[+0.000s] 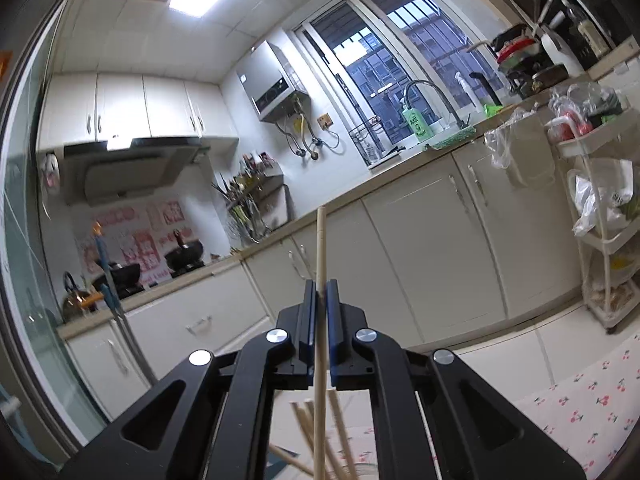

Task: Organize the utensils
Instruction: 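Lift the chopstick with the right gripper over the jar and open it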

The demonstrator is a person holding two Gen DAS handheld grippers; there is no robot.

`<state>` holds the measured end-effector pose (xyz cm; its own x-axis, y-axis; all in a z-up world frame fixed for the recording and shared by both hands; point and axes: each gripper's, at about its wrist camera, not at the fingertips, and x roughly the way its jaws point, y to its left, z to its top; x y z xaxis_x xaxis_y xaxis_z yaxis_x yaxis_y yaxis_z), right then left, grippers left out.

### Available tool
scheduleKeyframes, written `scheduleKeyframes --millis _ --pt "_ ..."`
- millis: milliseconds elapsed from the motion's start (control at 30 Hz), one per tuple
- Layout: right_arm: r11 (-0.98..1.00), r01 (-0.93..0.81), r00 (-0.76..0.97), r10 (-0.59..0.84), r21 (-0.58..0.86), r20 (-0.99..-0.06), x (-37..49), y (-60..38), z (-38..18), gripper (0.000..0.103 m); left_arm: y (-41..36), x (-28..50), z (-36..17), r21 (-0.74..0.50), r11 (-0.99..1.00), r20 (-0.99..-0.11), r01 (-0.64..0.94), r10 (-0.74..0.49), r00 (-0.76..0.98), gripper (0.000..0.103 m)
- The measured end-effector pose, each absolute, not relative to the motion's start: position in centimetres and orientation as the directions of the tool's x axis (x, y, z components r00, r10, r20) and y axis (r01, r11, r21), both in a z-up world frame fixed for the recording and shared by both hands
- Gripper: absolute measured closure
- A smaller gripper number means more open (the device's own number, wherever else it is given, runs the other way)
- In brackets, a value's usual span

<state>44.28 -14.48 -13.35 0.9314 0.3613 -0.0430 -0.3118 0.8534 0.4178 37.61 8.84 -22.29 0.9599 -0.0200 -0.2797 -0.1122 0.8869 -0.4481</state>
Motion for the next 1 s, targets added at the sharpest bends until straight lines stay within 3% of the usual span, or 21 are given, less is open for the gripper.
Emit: scheduleKeyframes --millis 367,833,900,1000 --pt "0.892 -0.299 0.924 0.359 0.338 -0.131 45.2 -12.7 -15.6 0.097 9.0 38.0 -22.4 -0.465 0.878 -0.289 -0.114 -0.028 0.957 0.042" --pt "0.925 -0.31 0.93 0.343 0.219 -0.133 42.8 -12.0 -15.7 0.096 8.9 38.4 -22.7 -0.47 0.873 -0.304 -0.128 -0.024 0.952 0.04" --pt "0.926 -0.303 0.931 0.338 0.225 -0.139 42.5 -12.3 -15.7 0.079 8.9 38.5 -22.7 -0.471 0.872 -0.307 -0.13 -0.024 0.951 0.04" --pt "0.927 -0.303 0.932 0.336 0.221 -0.133 41.3 -12.8 -15.4 0.076 8.8 38.6 -22.8 -0.47 0.872 -0.309 -0.135 -0.019 0.951 0.04"
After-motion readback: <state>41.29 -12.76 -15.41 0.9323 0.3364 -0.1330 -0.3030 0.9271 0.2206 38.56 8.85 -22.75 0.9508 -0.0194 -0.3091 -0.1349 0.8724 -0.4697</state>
